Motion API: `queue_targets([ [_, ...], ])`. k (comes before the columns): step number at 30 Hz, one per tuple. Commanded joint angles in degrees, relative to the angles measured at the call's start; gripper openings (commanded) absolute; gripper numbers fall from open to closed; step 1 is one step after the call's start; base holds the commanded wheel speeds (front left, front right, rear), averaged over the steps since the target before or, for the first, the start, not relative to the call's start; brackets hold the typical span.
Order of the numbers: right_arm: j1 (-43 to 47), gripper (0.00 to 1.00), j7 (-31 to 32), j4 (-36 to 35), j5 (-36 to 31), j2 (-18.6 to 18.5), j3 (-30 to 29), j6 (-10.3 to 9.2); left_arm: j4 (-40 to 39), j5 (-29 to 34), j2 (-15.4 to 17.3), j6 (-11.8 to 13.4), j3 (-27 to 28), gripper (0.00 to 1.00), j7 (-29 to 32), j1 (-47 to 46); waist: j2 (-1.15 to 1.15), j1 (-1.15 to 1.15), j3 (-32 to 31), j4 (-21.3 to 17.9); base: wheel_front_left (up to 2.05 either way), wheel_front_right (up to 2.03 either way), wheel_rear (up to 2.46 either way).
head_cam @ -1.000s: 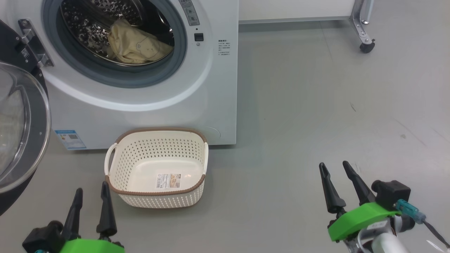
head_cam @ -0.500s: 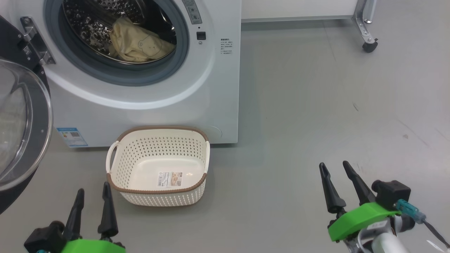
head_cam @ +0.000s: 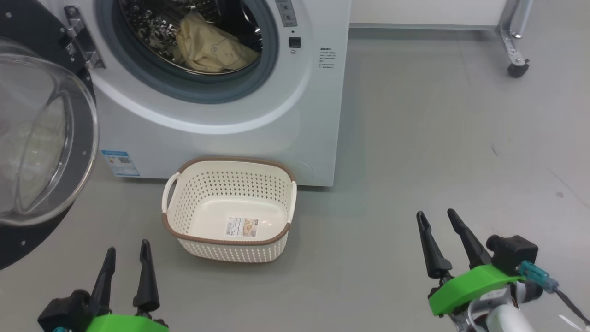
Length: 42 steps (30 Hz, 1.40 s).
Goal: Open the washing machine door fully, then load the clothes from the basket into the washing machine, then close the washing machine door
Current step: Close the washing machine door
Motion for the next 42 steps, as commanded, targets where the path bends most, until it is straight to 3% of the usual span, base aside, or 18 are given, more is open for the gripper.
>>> queue_targets([
  [1,-2.1,1.0,-0.6,-2.2,0.5,-0.1,1.3,0.01,-1.5,0.6,1.0,-0.4,1.9,1.0,-0.6,-2.5,0.0,0.0,0.0,1.8,0.0,0.0,0.0],
  [15,-1.8,1.0,-0.6,-3.7,1.5,-0.1,4.8,0.01,-1.3,1.3,2.3,-0.4,1.9,1.0,-0.6,-1.6,0.0,0.0,-1.1,16.8,0.0,0.0,0.0],
  [23,-2.3,1.0,-0.6,-3.9,2.7,-0.1,7.2,0.01,-1.7,1.6,2.8,-0.4,3.0,1.0,-0.6,-1.0,0.0,0.0,-1.7,23.6,0.0,0.0,0.0],
  [27,-2.5,1.0,-0.6,-3.8,3.1,-0.1,8.2,0.01,-1.7,1.9,2.8,-0.4,3.0,1.0,-0.6,-0.9,0.0,0.0,-2.0,25.9,0.0,0.0,0.0],
  [42,-6.0,1.0,-0.6,-1.5,3.2,-0.1,12.4,0.01,-5.2,2.7,1.1,-0.4,7.9,1.0,-0.6,1.3,0.0,0.0,-0.6,27.1,0.0,0.0,0.0],
])
